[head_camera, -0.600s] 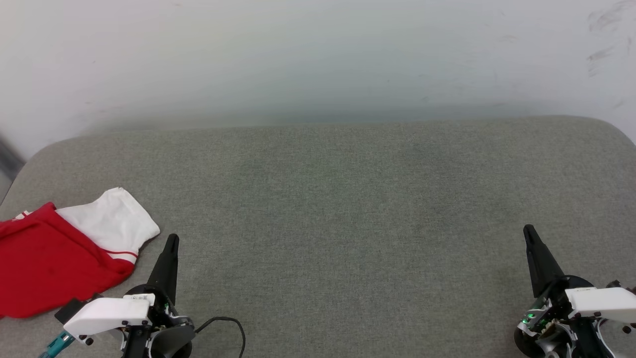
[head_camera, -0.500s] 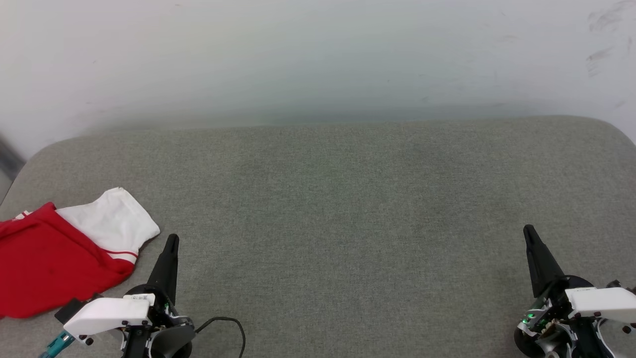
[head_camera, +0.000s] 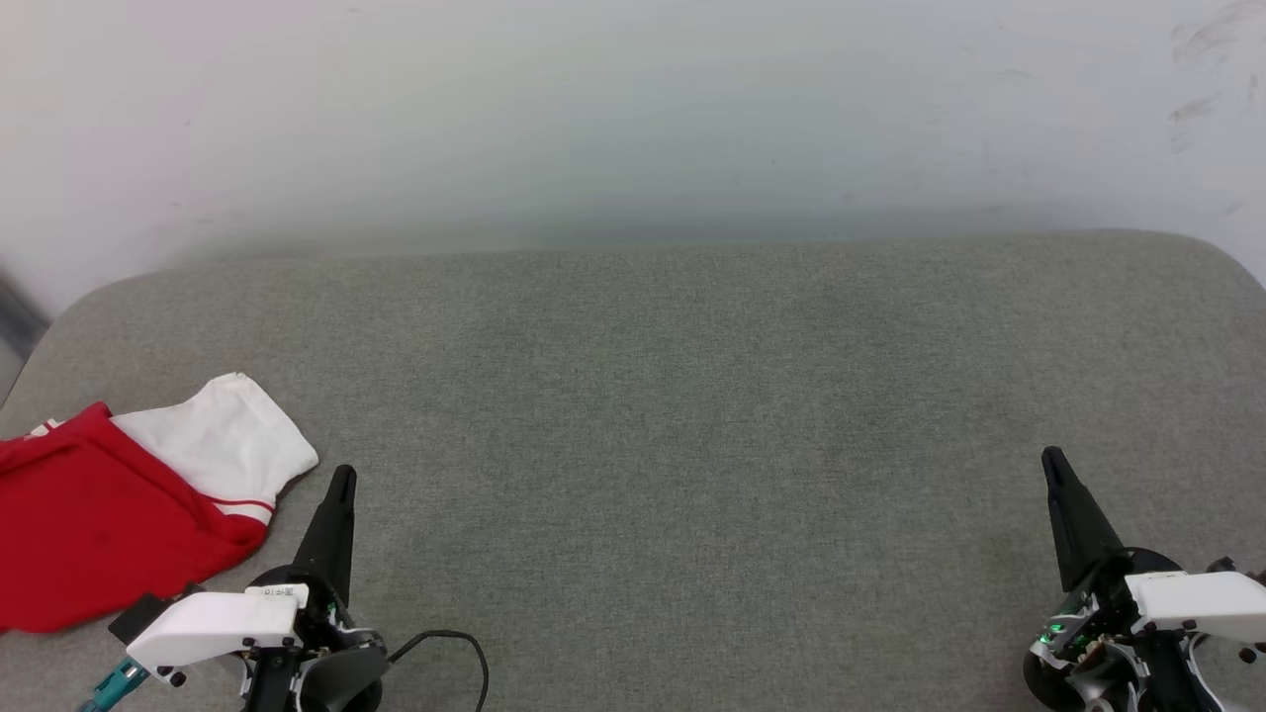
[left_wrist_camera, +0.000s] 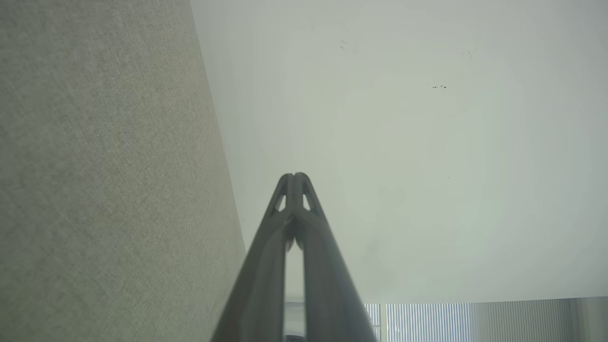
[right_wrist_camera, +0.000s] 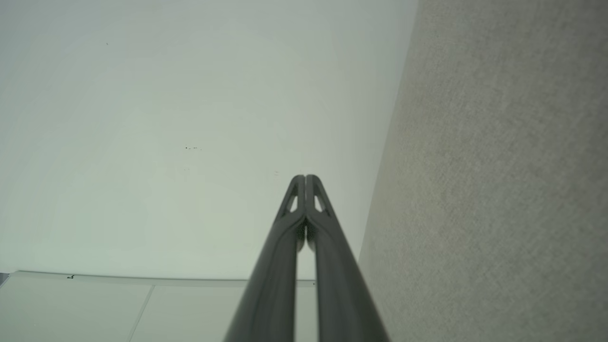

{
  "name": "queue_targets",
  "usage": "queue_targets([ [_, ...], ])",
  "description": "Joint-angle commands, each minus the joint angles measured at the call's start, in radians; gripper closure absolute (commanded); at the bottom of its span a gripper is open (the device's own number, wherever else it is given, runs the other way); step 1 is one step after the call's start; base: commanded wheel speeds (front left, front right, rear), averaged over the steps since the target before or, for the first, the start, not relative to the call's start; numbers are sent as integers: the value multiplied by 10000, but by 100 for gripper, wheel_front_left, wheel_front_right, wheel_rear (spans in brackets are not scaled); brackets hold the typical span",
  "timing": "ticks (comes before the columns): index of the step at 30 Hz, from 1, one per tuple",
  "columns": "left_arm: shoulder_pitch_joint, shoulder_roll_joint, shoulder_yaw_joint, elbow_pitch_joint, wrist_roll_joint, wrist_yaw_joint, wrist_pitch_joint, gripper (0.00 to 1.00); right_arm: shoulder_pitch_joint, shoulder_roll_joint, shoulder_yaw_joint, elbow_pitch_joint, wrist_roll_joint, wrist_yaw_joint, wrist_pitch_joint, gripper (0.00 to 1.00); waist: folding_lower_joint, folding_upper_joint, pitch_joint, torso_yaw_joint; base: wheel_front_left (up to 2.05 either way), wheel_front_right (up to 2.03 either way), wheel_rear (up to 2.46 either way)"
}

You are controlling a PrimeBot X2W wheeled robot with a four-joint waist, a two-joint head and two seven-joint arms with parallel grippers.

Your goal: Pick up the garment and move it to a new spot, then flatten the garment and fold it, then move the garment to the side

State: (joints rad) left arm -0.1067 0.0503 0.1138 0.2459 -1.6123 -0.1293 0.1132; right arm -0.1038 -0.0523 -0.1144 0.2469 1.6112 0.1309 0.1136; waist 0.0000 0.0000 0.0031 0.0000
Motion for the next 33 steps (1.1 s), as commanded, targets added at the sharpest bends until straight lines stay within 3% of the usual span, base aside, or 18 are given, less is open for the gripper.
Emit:
queue_targets([
  [1,-64,-10,19,-1,-15,-45,46,100,-114,40,5,4,34,-3,-2,100,0,0,0,0,0,0,0],
  [24,-64,-10,19,-1,-15,-45,46,100,-115,40,6,4,34,-3,-2,100,0,0,0,0,0,0,0],
  [25,8,-2,-10,29,2,4,-6,0,16,0,2,27,-3,0,-1,0,0,0,0,0,0,0,0],
  [33,130,-18,-627,-164,13,10,-431,0,341,5,180,-295,-126,-2,-395,0,0,0,0,3,0,0,0],
])
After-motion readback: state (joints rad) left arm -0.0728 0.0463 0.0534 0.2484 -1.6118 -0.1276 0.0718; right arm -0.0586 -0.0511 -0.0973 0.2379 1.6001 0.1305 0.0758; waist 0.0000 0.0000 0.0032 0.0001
